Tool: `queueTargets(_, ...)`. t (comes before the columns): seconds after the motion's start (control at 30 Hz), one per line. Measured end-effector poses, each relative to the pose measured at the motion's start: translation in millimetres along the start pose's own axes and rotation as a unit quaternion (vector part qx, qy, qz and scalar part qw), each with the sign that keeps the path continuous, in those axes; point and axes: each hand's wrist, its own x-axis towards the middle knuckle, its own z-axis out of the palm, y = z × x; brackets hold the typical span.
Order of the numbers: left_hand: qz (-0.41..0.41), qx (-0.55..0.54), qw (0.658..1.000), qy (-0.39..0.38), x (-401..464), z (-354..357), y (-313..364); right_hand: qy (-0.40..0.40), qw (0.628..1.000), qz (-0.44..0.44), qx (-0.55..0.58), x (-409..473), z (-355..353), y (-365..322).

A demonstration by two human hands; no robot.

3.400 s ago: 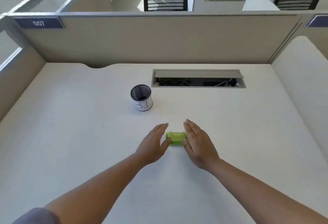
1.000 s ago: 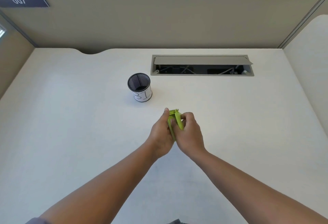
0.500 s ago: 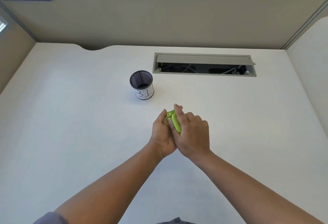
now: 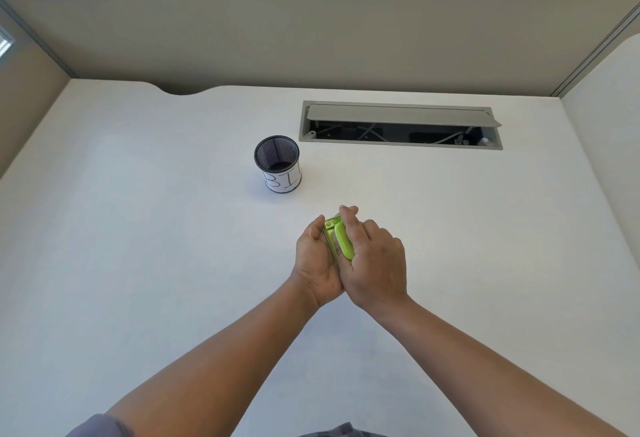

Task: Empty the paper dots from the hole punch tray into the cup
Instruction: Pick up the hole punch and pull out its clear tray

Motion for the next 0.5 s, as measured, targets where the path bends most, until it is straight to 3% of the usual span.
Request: queueTargets(0.5, -0.004, 0.027, 0.999, 0.034, -3.9, 4.1, 2.4, -0.011, 0.999, 0.009, 0.037, 2.0, -6.7, -12.4)
